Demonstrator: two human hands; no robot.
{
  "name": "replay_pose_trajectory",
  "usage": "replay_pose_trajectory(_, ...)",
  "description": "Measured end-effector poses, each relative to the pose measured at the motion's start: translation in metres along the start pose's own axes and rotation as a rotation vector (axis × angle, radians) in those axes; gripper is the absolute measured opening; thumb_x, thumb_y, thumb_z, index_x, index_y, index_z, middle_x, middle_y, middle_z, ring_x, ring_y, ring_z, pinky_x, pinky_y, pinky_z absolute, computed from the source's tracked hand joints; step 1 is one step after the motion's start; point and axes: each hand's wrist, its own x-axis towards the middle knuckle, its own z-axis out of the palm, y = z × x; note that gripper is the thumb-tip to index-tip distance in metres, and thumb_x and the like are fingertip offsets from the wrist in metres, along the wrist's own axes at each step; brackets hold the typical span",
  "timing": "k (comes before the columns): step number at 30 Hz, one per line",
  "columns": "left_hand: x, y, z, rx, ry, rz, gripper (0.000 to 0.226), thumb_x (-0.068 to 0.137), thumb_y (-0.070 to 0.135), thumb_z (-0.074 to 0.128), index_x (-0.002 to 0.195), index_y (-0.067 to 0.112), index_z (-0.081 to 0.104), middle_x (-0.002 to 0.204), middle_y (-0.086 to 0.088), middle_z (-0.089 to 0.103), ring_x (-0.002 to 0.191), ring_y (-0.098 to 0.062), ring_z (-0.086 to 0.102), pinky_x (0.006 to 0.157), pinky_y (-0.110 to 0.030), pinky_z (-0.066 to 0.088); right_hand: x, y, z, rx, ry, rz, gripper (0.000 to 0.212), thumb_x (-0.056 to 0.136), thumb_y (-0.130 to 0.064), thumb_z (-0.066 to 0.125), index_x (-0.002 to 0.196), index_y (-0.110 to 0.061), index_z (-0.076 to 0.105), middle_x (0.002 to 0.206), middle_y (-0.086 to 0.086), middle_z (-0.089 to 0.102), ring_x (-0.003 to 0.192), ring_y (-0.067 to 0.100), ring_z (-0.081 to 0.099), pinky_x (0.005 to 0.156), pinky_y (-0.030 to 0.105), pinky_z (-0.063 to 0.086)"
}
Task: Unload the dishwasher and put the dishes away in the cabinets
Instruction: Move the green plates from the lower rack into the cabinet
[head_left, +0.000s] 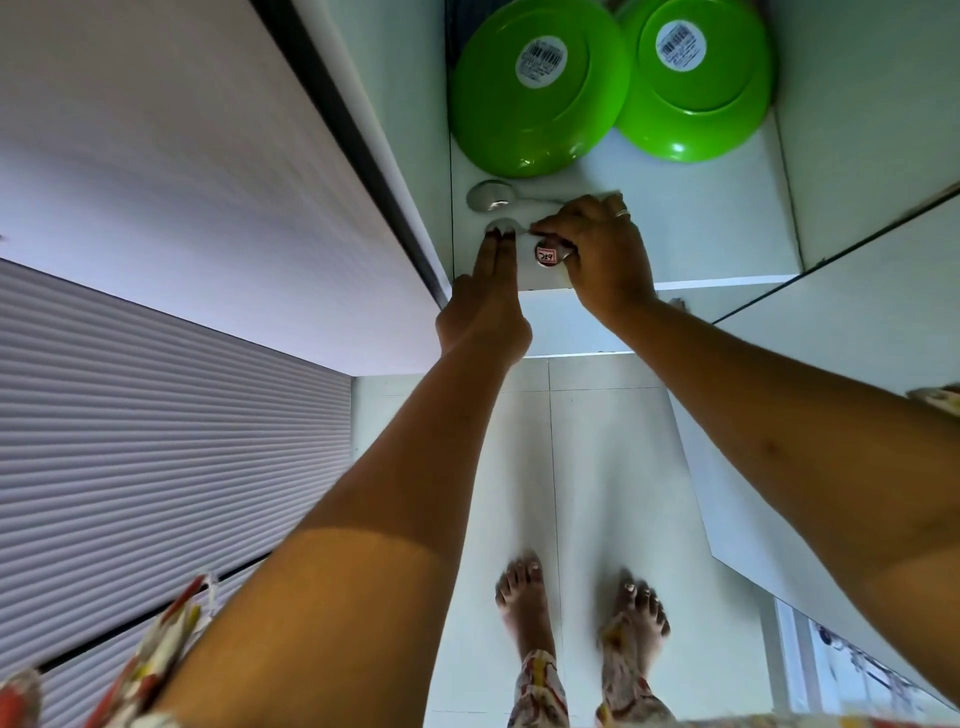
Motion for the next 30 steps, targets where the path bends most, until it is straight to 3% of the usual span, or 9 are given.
replay_pose_trajectory(8, 0.001, -0.002, 0.002, -0.003, 0.007, -0.027, 0.090, 0.084, 0.004, 0.050, 0.151, 0.025, -0.007, 0.158, 0.012, -0.008, 0.124, -0.023, 0.040, 0.074, -0.032, 0.036, 0.008, -0.008, 0.001, -0.023, -0.050, 0.004, 0.038, 0.082, -0.005, 0.048, 0.109, -0.019, 0.072, 0.105, 0.009, 0.065, 0.101, 0.037, 0.055, 0.075, 0.040, 0.051)
replay_pose_trajectory(12, -0.001, -0.007, 0.007, -0.065, 0.060, -0.002, 0.093, 0.086, 0.006, 0.053, 0.149, 0.028, -0.011, 0.158, 0.008, -0.011, 0.127, -0.024, 0.043, 0.072, -0.031, 0.038, 0.003, -0.007, 0.001, 0.009, 0.025, 0.056, 0.047, 0.077, -0.002, 0.055, 0.122, -0.015, 0.059, 0.118, 0.015, 0.053, 0.105, 0.035, 0.053, 0.076, 0.039, 0.049)
replay_pose_trajectory(16, -0.009, -0.012, 0.012, -0.119, 0.107, 0.016, 0.090, 0.088, 0.012, 0.054, 0.150, 0.025, -0.010, 0.159, 0.001, -0.005, 0.127, -0.026, 0.045, 0.073, -0.029, 0.038, 0.000, -0.008, 0.002, 0.063, 0.082, 0.102, 0.038, 0.068, 0.003, 0.053, 0.107, 0.000, 0.053, 0.111, 0.020, 0.050, 0.097, 0.037, 0.051, 0.071, 0.040, 0.045)
replay_pose_trajectory(20, -0.022, -0.010, 0.019, -0.211, 0.165, 0.057, 0.087, 0.088, 0.012, 0.056, 0.151, 0.023, -0.002, 0.159, 0.004, 0.003, 0.123, -0.026, 0.049, 0.080, -0.035, 0.048, -0.003, -0.013, 0.006, 0.119, 0.043, 0.016, 0.034, 0.063, 0.008, 0.040, 0.095, 0.007, 0.051, 0.101, 0.026, 0.049, 0.087, 0.039, 0.050, 0.067, 0.041, 0.041)
replay_pose_trajectory(24, -0.030, -0.005, 0.019, -0.370, 0.214, 0.035, 0.084, 0.089, 0.009, 0.055, 0.151, 0.020, -0.001, 0.159, 0.002, 0.008, 0.132, -0.025, 0.042, 0.091, -0.036, 0.047, -0.002, -0.015, 0.010, 0.156, -0.046, -0.070, 0.012, 0.082, 0.005, 0.046, 0.093, 0.007, 0.052, 0.100, 0.028, 0.049, 0.082, 0.040, 0.052, 0.070, 0.047, 0.047)
replay_pose_trajectory(26, -0.031, -0.003, 0.017, -0.430, 0.234, 0.032, 0.086, 0.089, 0.008, 0.056, 0.151, 0.020, -0.003, 0.160, 0.002, 0.005, 0.131, -0.025, 0.044, 0.086, -0.033, 0.048, 0.000, -0.015, 0.009, 0.184, -0.107, -0.077, 0.011, 0.087, 0.001, 0.050, 0.094, 0.008, 0.054, 0.104, 0.028, 0.048, 0.085, 0.038, 0.054, 0.079, 0.036, 0.046)
replay_pose_trajectory(29, -0.031, -0.002, 0.017, -0.469, 0.259, 0.033, 0.088, 0.088, 0.006, 0.057, 0.151, 0.021, -0.003, 0.160, 0.003, 0.005, 0.126, -0.025, 0.049, 0.075, -0.026, 0.046, 0.000, -0.014, 0.003, 0.251, -0.181, -0.098, 0.013, 0.086, 0.003, 0.057, 0.097, 0.008, 0.061, 0.105, 0.028, 0.050, 0.092, 0.028, 0.057, 0.085, 0.003, 0.033)
replay_pose_trajectory(30, -0.031, -0.003, 0.017, -0.469, 0.253, 0.041, 0.088, 0.088, 0.005, 0.057, 0.151, 0.022, -0.002, 0.159, 0.003, 0.006, 0.125, -0.025, 0.049, 0.075, -0.026, 0.045, 0.001, -0.013, 0.000, 0.250, -0.209, -0.105, 0.015, 0.087, 0.000, 0.058, 0.099, 0.007, 0.064, 0.104, 0.027, 0.052, 0.093, 0.026, 0.058, 0.085, 0.002, 0.032)
